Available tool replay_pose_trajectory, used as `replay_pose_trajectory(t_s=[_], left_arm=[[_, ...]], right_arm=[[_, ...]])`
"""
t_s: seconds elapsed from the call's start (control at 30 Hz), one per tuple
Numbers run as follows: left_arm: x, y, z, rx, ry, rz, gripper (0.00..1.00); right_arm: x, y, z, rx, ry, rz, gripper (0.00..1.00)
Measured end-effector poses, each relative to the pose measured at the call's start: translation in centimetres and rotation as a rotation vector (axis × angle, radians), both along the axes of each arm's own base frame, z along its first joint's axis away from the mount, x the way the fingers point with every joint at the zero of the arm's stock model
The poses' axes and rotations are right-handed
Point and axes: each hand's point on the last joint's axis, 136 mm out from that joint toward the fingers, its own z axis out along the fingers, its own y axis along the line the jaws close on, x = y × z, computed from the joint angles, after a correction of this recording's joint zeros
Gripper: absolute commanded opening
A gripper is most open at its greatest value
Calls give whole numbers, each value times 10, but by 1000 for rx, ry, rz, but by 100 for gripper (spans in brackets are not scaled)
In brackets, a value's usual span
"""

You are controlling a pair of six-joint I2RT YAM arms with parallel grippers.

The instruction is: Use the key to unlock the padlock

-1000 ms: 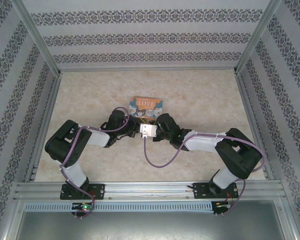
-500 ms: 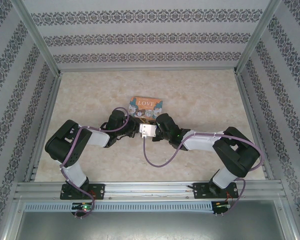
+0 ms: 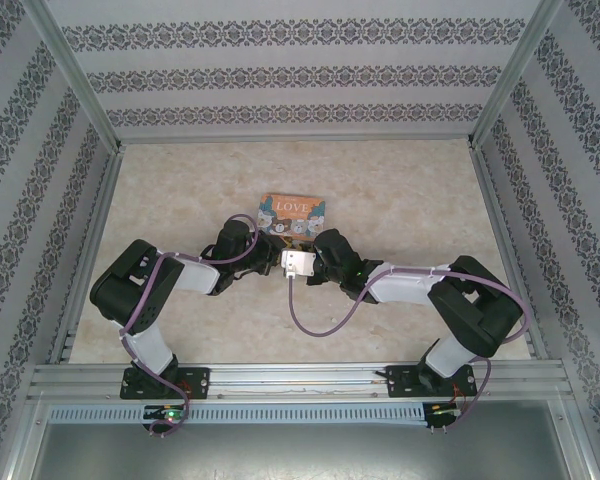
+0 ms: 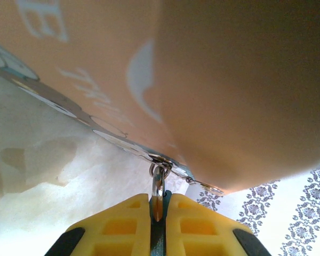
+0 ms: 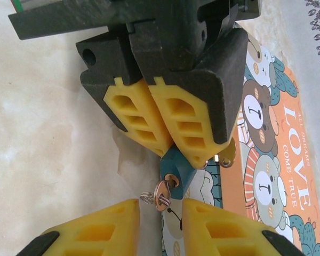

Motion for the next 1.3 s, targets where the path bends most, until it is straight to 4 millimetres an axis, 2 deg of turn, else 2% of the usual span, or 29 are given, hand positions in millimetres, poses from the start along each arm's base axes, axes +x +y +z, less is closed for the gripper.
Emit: replay_pose_trajectory(t_s=[0.3, 0.67, 0.87, 1.03, 1.3], left_arm=[[0, 0, 0, 0, 0, 0, 11], [0, 0, 0, 0, 0, 1, 11], [3, 3, -1, 8, -4, 19, 11], [6, 5, -1, 15, -10, 38, 11], [9, 6, 0, 10, -18, 53, 11]], right_arm=[[2, 2, -1, -2, 1, 0, 25], [7, 5, -7, -2, 14, -15, 18], [11, 6, -8, 17, 11, -42, 12], [14, 6, -7, 48, 18, -75, 1], [18, 7, -6, 140, 49, -145, 0]])
